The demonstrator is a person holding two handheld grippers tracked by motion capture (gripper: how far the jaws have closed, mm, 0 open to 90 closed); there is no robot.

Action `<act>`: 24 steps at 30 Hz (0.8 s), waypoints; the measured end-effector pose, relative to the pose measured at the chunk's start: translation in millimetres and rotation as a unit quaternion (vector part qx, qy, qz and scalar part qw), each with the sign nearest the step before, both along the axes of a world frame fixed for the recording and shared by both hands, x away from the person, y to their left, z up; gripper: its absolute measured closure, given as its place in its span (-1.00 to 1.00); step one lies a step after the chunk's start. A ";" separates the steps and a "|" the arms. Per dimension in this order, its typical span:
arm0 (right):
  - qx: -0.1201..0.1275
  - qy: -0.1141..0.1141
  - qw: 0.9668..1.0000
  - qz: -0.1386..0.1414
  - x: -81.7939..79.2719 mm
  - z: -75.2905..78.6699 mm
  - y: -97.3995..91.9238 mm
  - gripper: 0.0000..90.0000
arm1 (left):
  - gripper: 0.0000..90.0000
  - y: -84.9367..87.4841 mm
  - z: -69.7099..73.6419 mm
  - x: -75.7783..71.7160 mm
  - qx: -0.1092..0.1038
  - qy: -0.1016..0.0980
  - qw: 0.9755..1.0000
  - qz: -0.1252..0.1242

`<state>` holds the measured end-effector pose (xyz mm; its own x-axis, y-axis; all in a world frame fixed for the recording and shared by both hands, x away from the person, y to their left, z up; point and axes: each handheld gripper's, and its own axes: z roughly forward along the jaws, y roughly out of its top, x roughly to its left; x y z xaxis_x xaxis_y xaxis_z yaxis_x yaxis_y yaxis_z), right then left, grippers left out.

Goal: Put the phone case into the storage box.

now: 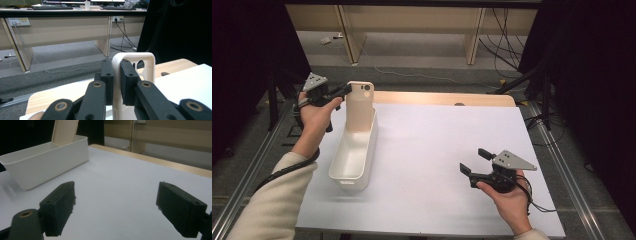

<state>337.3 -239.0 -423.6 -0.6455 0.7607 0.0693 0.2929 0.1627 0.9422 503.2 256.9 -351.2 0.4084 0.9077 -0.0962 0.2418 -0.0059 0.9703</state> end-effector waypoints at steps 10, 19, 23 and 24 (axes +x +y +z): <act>0.006 0.004 1.000 0.000 0.1 -0.4 0.6 -0.62 | 0.82 -0.5 -2.6 2.7 0.003 0.000 1.000 0.000; 0.001 -0.001 1.000 -0.002 0.3 -0.2 -0.2 -0.62 | 0.82 -2.3 -6.2 5.1 0.006 0.002 1.000 -0.001; 0.002 -0.001 1.000 -0.001 0.4 -0.5 -0.1 -0.62 | 0.82 -2.6 -7.7 6.1 0.006 0.003 1.000 -0.001; 0.002 -0.001 1.000 -0.001 0.4 -0.5 -0.1 -0.62 | 0.82 -2.6 -8.1 6.4 0.007 0.004 1.000 -0.001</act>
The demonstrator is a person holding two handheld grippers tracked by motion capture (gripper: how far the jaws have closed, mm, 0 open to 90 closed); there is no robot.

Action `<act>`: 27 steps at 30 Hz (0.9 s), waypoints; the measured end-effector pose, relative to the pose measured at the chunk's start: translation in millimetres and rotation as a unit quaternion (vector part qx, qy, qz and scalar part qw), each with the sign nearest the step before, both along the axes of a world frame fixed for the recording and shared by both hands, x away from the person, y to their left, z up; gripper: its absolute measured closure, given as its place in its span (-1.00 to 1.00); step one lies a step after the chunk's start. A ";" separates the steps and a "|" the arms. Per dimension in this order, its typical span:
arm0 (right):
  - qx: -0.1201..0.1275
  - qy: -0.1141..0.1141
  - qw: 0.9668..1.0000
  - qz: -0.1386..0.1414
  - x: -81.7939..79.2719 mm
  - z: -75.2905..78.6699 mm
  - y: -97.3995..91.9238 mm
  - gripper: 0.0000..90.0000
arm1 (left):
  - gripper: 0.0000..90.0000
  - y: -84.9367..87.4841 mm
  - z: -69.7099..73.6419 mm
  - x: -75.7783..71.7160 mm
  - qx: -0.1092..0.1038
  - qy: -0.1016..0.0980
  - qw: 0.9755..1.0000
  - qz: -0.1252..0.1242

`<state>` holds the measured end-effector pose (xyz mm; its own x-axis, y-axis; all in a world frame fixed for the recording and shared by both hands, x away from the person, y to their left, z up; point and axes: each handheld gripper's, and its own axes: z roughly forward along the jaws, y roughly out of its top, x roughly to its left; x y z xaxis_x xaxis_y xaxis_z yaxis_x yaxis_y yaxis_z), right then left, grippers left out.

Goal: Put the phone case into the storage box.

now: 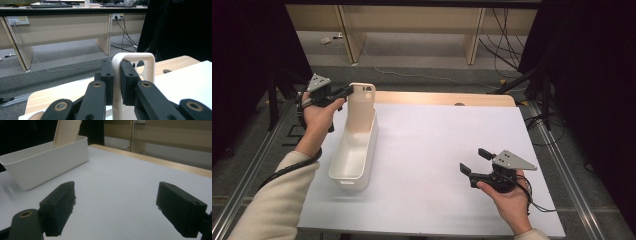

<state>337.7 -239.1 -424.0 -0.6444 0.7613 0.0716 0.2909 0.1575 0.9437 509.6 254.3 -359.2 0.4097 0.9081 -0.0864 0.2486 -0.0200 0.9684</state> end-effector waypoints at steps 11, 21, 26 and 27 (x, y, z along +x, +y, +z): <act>-0.001 0.000 1.000 -0.001 -0.1 0.2 -0.1 -0.62 | 0.82 -0.7 -1.6 2.4 0.001 0.001 1.000 0.001; -0.001 0.000 1.000 0.000 -0.1 0.2 -0.3 -0.62 | 0.82 -0.9 -4.0 4.7 0.001 0.003 1.000 0.004; 0.005 0.005 1.000 0.002 -0.2 -0.2 0.7 -0.62 | 0.82 -1.0 -5.5 5.8 0.003 0.004 1.000 0.003; 0.004 0.005 1.000 0.001 -0.3 -0.2 0.7 -0.62 | 0.82 -1.1 -5.8 6.0 0.003 0.004 1.000 0.003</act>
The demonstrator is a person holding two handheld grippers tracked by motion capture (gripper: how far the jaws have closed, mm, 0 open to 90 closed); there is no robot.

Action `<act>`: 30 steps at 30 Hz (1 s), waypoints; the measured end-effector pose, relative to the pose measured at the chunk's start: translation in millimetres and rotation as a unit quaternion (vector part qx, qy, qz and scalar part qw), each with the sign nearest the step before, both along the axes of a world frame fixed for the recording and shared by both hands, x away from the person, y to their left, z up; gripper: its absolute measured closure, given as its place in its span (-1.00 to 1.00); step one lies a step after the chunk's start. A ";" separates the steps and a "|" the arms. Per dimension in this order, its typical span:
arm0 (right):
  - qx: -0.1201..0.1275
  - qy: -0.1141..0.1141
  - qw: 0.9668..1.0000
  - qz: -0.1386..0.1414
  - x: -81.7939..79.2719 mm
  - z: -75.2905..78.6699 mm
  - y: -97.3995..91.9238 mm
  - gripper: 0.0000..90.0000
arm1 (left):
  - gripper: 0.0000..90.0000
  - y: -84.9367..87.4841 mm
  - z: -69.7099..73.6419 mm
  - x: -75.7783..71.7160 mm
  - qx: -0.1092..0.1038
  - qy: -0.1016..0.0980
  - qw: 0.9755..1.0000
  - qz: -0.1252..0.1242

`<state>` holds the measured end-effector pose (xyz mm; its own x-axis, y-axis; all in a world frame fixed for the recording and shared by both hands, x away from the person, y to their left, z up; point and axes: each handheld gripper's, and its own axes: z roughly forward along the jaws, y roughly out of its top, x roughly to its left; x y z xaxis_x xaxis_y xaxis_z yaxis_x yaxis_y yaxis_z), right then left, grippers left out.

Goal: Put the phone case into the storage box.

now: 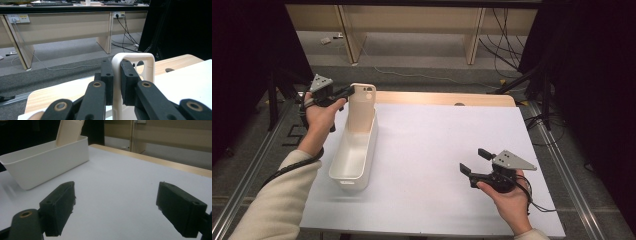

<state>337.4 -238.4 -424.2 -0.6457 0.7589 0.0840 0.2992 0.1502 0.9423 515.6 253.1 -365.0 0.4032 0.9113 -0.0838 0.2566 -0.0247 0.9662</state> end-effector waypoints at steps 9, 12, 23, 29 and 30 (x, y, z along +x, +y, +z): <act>-0.003 -0.004 1.000 -0.001 0.6 -0.6 0.0 -0.62 | 0.82 0.2 -3.3 1.6 0.001 0.003 1.000 0.001; -0.003 -0.004 1.000 -0.001 0.7 -0.5 -0.2 -0.62 | 0.82 0.3 -4.6 2.5 0.001 0.005 1.000 0.002; 0.001 -0.002 1.000 0.002 0.9 -0.9 0.5 -0.63 | 0.82 0.8 -7.2 4.6 0.001 0.008 1.000 0.001; -0.003 -0.002 1.000 0.001 1.0 -0.9 0.2 -0.62 | 0.82 1.1 -10.6 6.6 0.004 0.012 1.000 0.003; 0.005 -0.004 1.000 0.003 1.6 -1.7 1.0 -0.62 | 0.82 1.0 -11.3 7.0 0.005 0.012 1.000 0.003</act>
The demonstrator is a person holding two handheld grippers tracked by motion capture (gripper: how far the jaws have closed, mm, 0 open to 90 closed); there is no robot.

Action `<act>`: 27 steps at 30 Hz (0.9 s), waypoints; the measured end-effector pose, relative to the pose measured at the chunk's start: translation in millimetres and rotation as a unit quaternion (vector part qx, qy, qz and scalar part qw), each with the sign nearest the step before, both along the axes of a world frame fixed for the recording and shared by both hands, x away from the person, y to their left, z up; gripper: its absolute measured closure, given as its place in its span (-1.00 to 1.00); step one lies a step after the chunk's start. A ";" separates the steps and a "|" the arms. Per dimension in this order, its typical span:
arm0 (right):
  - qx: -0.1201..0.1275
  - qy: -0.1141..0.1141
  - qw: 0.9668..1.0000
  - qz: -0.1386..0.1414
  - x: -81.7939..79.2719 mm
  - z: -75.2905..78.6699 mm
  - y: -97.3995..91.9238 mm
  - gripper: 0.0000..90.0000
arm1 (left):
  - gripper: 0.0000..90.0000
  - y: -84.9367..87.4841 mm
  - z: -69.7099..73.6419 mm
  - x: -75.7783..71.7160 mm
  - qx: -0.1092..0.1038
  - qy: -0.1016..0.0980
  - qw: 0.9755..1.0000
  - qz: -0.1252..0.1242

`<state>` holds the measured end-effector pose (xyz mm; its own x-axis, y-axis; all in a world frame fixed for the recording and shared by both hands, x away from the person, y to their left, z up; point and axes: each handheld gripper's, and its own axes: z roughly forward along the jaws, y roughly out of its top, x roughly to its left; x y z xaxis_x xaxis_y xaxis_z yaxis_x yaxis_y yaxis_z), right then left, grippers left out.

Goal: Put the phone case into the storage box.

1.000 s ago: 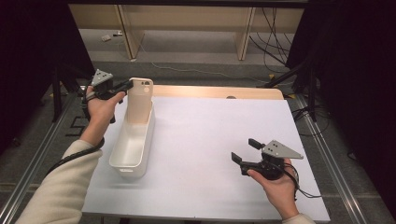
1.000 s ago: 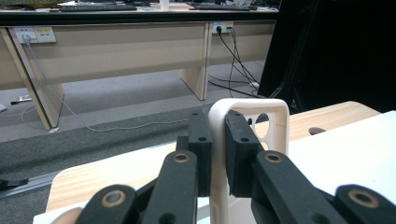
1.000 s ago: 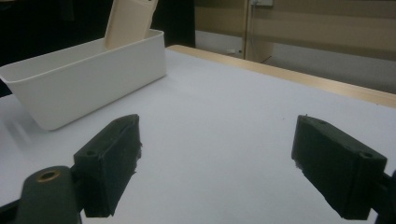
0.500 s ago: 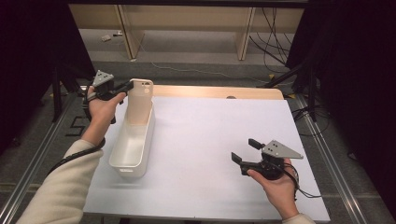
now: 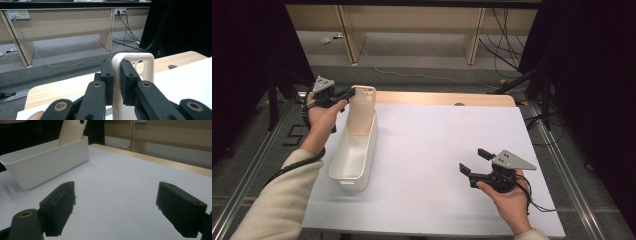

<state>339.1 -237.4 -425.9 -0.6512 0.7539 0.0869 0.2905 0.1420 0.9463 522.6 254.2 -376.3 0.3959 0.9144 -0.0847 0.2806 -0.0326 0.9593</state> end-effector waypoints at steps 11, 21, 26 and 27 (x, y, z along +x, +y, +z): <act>0.000 -0.002 1.000 0.000 0.7 -0.5 0.1 -0.62 | 0.82 -0.1 -5.8 3.4 0.006 0.009 1.000 0.002; 0.000 -0.003 1.000 0.000 0.9 -0.7 0.4 -0.62 | 0.82 1.8 -10.6 5.6 0.007 0.011 1.000 0.005; 0.000 0.002 1.000 0.001 0.6 -0.2 0.0 -0.62 | 0.82 1.7 -13.1 5.8 0.006 0.013 1.000 0.006; 0.000 0.001 1.000 0.001 0.5 -0.1 -0.1 -0.62 | 0.82 1.5 -13.4 5.8 0.006 0.013 1.000 0.007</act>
<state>339.6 -237.5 -426.1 -0.6521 0.7530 0.0883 0.2931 0.1430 0.9453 528.4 255.7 -389.8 0.3817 0.9205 -0.0842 0.3065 -0.0401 0.9510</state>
